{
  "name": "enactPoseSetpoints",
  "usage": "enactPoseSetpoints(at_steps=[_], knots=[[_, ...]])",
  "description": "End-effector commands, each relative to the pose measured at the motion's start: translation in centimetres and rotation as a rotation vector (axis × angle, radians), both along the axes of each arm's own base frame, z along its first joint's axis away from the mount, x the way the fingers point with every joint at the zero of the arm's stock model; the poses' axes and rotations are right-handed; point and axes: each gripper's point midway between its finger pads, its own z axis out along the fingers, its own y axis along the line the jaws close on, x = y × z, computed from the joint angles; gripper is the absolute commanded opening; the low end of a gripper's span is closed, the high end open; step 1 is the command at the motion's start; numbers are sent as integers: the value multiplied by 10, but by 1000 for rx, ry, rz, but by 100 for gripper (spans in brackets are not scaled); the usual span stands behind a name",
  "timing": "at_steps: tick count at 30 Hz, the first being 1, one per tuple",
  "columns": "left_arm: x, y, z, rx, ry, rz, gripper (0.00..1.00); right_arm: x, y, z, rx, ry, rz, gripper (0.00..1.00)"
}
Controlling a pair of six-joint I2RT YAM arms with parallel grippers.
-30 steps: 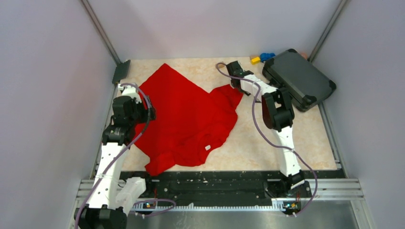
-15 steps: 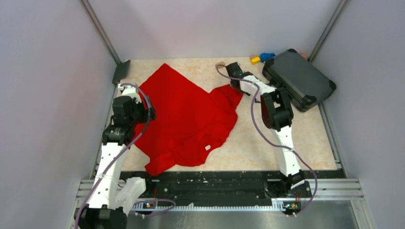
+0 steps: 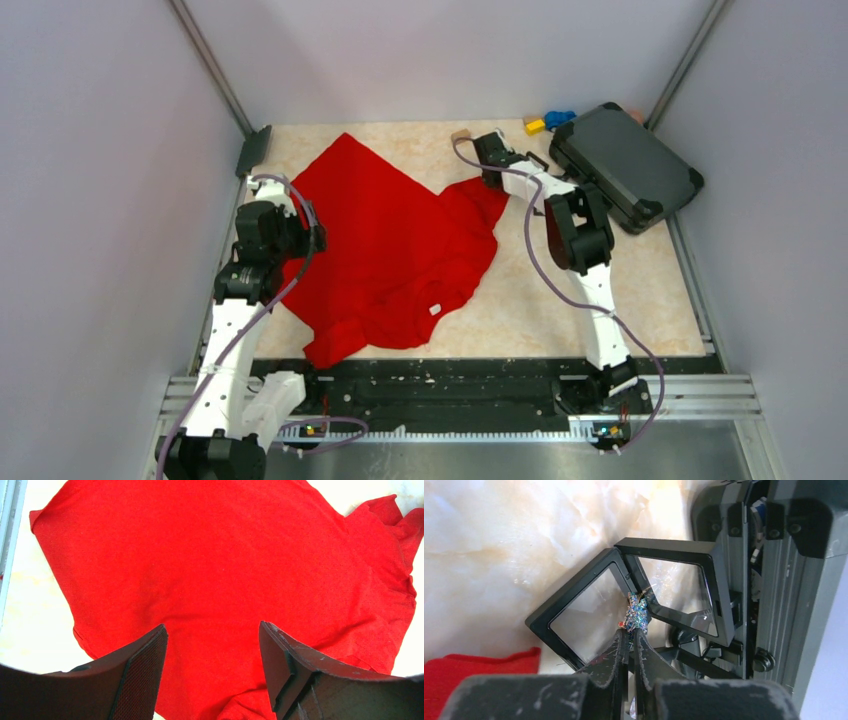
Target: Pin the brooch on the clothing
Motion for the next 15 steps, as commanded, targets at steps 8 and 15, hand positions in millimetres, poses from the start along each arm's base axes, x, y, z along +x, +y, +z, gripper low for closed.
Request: enactPoseSetpoints(at_steps=[8,15], knots=[[3,-13,13,-14,-68,-77,72,-1,16,82,62,-237,38,0],[2,-40,13,-61,-84,-226,71,-28,44,130,344,-296,106,0]])
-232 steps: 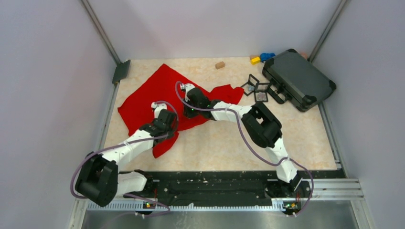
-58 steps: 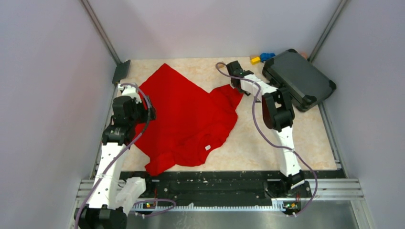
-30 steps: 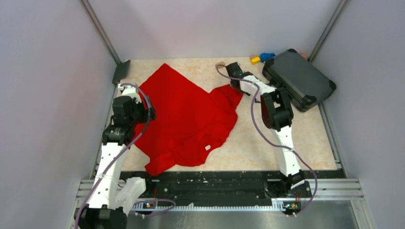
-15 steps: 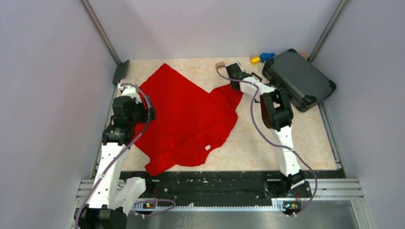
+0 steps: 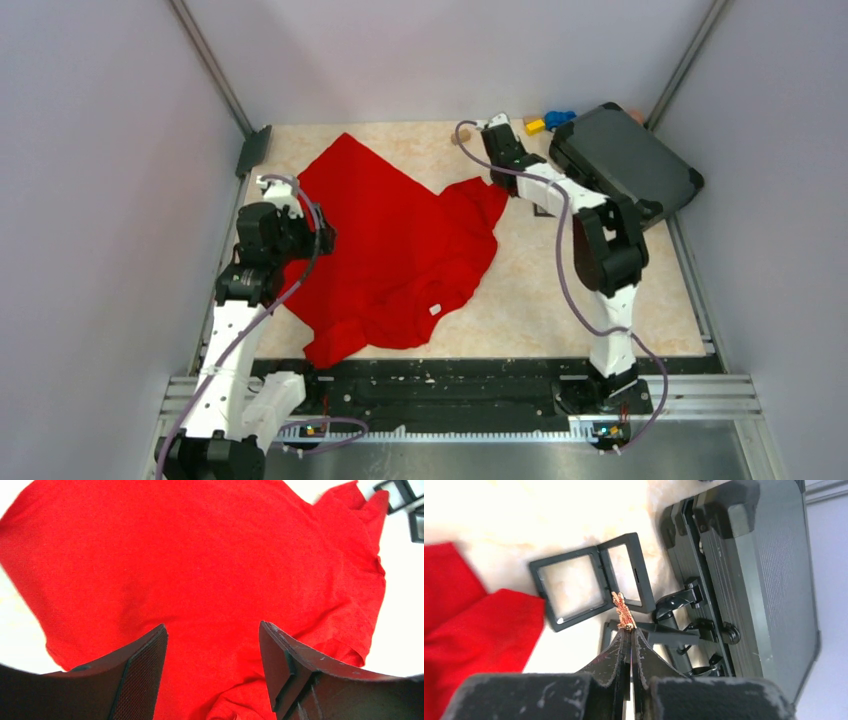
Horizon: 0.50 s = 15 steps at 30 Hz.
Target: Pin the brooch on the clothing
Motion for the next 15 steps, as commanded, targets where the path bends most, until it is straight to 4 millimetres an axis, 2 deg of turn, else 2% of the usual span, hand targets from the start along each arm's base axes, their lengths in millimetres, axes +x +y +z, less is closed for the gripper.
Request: enactPoseSetpoints(at_steps=[1,4,5,9,12,15], knots=[[3,-27,11,-32,-64,-147,71,-13,34,69,279,-124,85,0],[0,-48,8,-45,-53,-243,71,-36,59,79,446,-77,186,0],[-2,-57,7,-52,-51,-284,71,-46,74,80,518,-40,250,0],[-15,-105,8,-137,-10,-490,71,-90,112,84,740,78,414,0],[-25,-137,22,-255,15,-628,70,-128,137,83,882,189,547,0],[-31,-157,42,-350,-15,-733,70,-165,154,85,980,301,673,0]])
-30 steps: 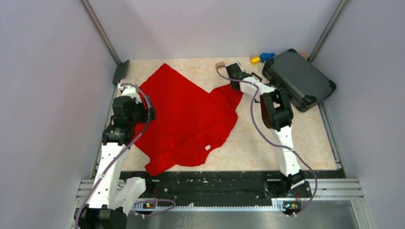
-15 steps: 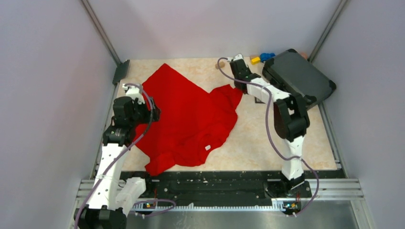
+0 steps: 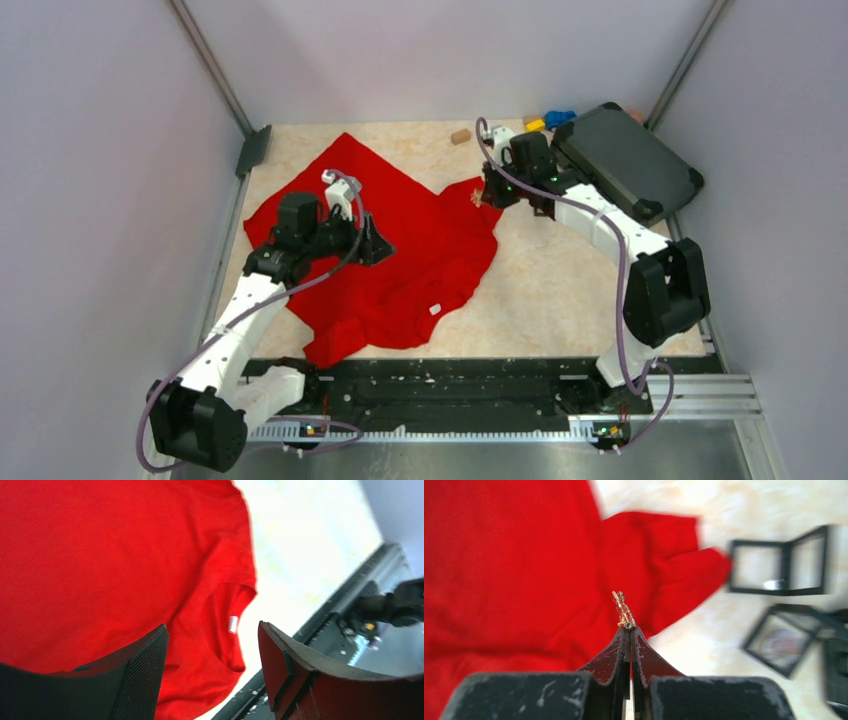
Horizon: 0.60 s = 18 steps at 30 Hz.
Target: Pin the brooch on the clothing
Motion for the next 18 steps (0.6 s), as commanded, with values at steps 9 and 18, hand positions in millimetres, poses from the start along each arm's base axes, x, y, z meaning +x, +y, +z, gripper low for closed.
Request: enactPoseSetpoints(at_steps=[9,18], knots=[[-32,-67,41,-292,42,-388,69,-148,93,28,380,281,606,0],[-56,-88,25,-295,144,-512,67,-191,121,44,385,323,830,0]])
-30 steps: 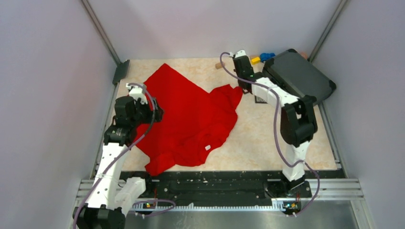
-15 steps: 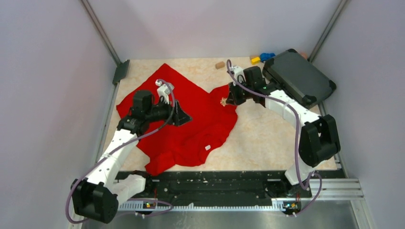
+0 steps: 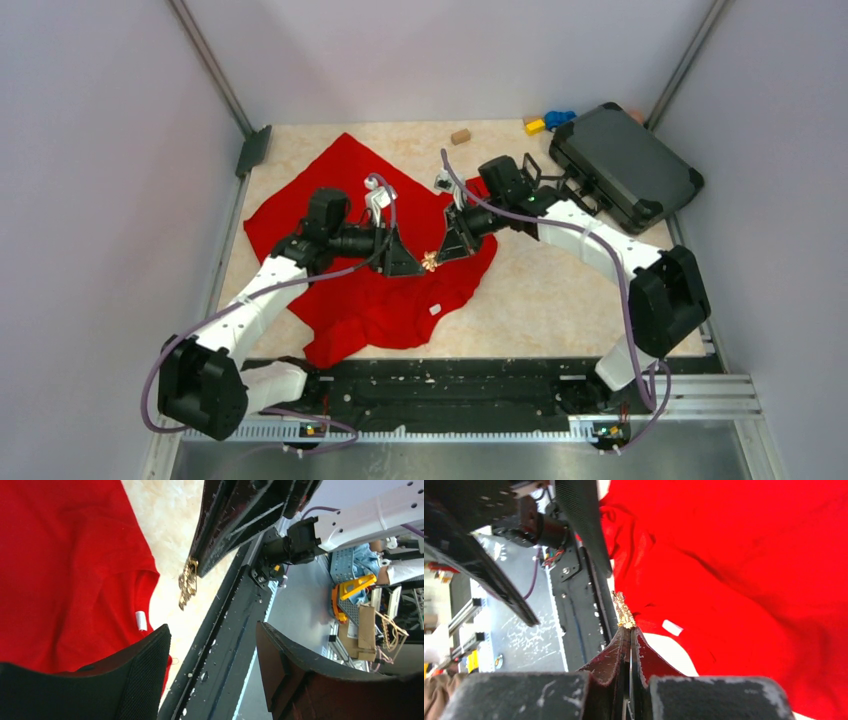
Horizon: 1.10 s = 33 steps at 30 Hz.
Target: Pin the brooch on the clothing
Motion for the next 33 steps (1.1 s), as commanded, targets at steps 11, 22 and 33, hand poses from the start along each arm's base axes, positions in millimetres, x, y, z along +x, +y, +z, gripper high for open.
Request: enactPoseSetpoints(at_steps=[11,22,33], knots=[[-2,-7,8,-4,-8,-55,46,-37,21,39,53,-82,242,0],[-6,-9,13,-29,-17,-75,39,-40,20,35,12,-90,261,0],[-14,-15,11,-38,-4,-117,31,-44,23,38,16,-97,282,0]])
